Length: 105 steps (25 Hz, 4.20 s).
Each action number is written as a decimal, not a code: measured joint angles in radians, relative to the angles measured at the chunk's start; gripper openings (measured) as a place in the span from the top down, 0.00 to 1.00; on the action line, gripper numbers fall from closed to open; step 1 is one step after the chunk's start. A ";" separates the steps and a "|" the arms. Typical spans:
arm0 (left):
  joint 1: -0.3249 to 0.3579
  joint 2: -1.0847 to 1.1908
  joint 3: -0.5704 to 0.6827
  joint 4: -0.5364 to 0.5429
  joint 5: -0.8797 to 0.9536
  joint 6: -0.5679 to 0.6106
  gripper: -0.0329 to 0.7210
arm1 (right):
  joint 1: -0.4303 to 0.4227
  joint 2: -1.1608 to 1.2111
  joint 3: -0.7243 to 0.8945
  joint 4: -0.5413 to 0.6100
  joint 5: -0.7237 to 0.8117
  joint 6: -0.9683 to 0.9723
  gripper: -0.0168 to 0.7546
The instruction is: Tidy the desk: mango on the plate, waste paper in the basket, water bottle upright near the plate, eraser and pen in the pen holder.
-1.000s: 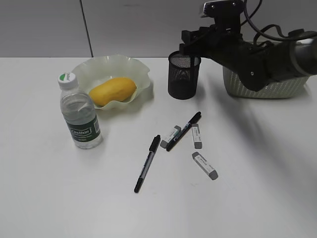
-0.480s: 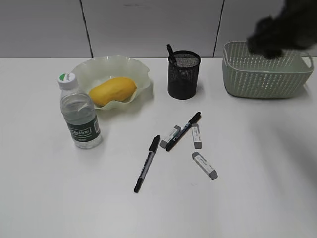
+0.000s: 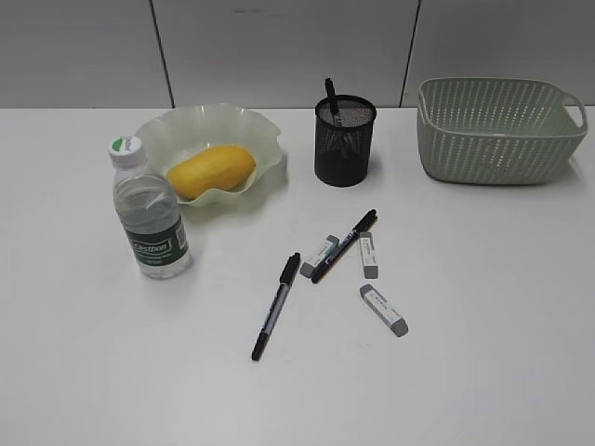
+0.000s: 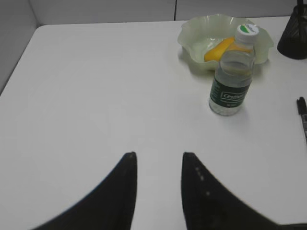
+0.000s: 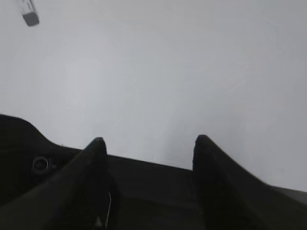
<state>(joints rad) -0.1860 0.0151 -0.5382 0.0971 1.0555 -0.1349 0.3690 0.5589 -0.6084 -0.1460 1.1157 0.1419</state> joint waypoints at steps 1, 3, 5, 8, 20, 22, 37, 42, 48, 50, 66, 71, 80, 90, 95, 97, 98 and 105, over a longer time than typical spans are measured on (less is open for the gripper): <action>0.000 0.018 0.000 -0.008 -0.001 0.005 0.64 | 0.000 -0.084 0.013 0.001 0.000 -0.001 0.39; 0.000 0.065 0.000 -0.033 -0.002 0.035 0.63 | 0.000 -0.233 0.039 0.001 -0.016 -0.001 0.39; 0.000 0.134 -0.005 -0.071 -0.011 0.092 0.62 | 0.000 -0.372 0.060 0.003 -0.056 -0.003 0.39; 0.000 0.262 -0.039 -0.137 -0.050 0.185 0.62 | 0.000 -0.507 0.079 0.005 -0.078 -0.005 0.39; -0.180 0.906 -0.327 -0.374 -0.117 0.354 0.65 | 0.000 -0.564 0.098 -0.002 -0.075 -0.005 0.39; -0.331 1.002 -0.358 -0.369 -0.160 0.306 0.65 | 0.000 -0.564 0.099 -0.003 -0.075 -0.005 0.39; -0.688 1.973 -0.757 0.106 -0.397 -0.315 0.36 | 0.000 -0.566 0.099 -0.003 -0.075 -0.005 0.39; -0.644 2.099 -0.901 0.113 -0.350 -0.316 0.35 | 0.000 -0.566 0.099 -0.003 -0.075 -0.005 0.39; -0.605 2.168 -0.940 0.113 -0.314 -0.319 0.48 | 0.000 -0.566 0.099 -0.003 -0.075 -0.005 0.39; -0.605 2.170 -0.941 0.113 -0.321 -0.319 0.57 | 0.000 -0.566 0.099 -0.003 -0.075 -0.005 0.39; -0.544 1.945 -0.947 0.359 -1.154 -0.356 0.82 | 0.000 -0.566 0.099 -0.003 -0.075 -0.005 0.39; -0.420 2.077 -0.958 0.357 -1.664 -0.321 0.82 | 0.000 -0.566 0.099 -0.003 -0.075 -0.005 0.41; -0.377 2.298 -1.094 0.327 -1.803 -0.269 0.83 | 0.000 -0.566 0.099 -0.003 -0.075 -0.005 0.56; -0.377 2.365 -1.151 0.319 -1.746 -0.268 0.73 | 0.000 -0.566 0.099 -0.003 -0.075 -0.005 0.57; -0.377 2.363 -1.152 0.295 -1.734 -0.267 0.42 | 0.000 -0.566 0.099 -0.003 -0.075 -0.005 0.57; -0.376 2.348 -1.152 0.298 -1.700 -0.278 0.39 | 0.000 -0.566 0.099 -0.003 -0.075 -0.005 0.57; -0.375 2.326 -1.152 0.311 -1.644 -0.309 0.38 | 0.000 -0.566 0.099 -0.003 -0.075 -0.005 0.57; -0.425 2.001 -1.146 0.469 -0.759 -0.407 0.54 | 0.000 -0.566 0.099 -0.003 -0.075 -0.005 0.57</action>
<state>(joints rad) -0.6112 2.0159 -1.6846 0.5663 0.2961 -0.5423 0.3690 -0.0067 -0.5094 -0.1488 1.0406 0.1364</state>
